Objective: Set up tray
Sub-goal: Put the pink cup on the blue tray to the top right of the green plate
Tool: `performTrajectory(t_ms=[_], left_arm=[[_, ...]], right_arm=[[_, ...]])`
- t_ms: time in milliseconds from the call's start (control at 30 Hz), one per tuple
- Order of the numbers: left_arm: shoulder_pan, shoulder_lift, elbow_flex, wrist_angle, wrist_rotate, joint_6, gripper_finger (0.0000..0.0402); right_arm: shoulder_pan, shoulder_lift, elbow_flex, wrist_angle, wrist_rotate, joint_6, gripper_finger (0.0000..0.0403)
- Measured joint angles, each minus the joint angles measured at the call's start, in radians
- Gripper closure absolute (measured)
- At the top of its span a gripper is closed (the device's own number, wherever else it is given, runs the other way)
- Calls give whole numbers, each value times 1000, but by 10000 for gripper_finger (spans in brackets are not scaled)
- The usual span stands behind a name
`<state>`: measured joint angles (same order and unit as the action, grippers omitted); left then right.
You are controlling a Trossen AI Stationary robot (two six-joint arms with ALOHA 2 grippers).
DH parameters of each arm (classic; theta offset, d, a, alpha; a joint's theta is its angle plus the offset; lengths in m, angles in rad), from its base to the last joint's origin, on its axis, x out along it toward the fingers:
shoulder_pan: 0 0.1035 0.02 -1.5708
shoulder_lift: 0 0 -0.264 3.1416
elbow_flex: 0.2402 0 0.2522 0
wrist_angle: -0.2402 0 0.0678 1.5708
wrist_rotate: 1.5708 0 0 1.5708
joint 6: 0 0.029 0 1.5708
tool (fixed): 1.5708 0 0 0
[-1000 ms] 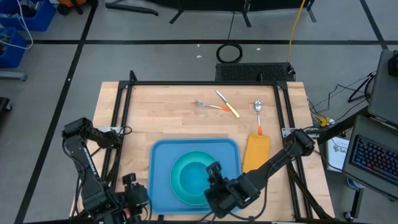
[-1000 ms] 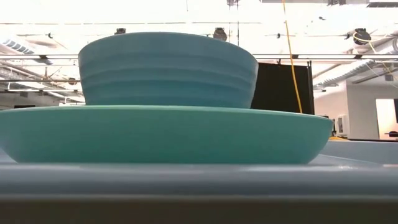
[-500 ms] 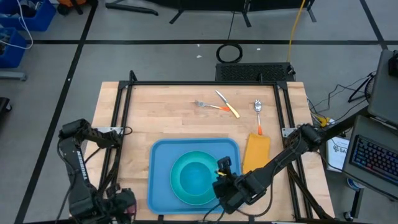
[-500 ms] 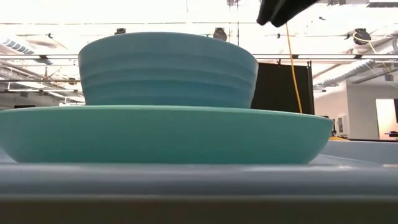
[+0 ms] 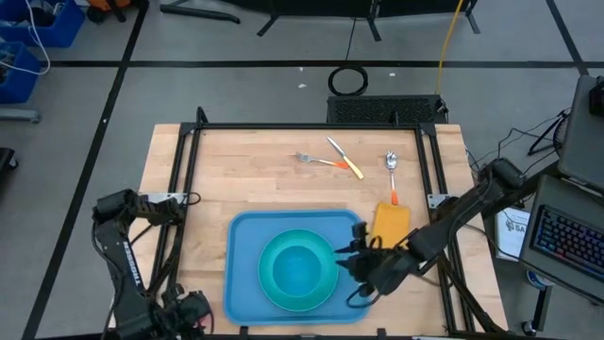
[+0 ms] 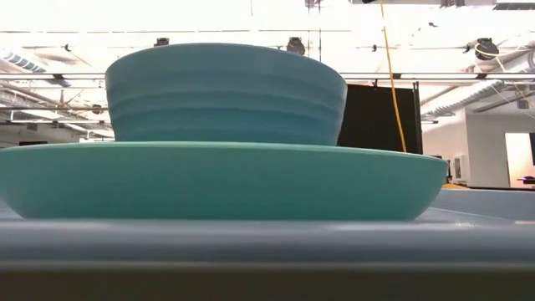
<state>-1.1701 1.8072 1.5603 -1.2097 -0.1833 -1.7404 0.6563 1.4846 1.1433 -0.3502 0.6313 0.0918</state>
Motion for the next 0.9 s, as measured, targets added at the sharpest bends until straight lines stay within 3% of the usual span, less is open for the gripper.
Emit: performTrajectory(t_ms=[233,733,833,900], left_arm=[[7,6,-18,12,1,2,202],[12,6,-141,115,78,-14,205],[13,6,-141,115,76,-7,236],[19,6,-141,113,79,13,279]], right_arm=[[0,-68,-103,117,-2,-10,289],[0,-69,-113,159,-4,-25,289],[0,-70,-113,160,-4,-25,289],[0,-70,-113,160,-4,-25,289]])
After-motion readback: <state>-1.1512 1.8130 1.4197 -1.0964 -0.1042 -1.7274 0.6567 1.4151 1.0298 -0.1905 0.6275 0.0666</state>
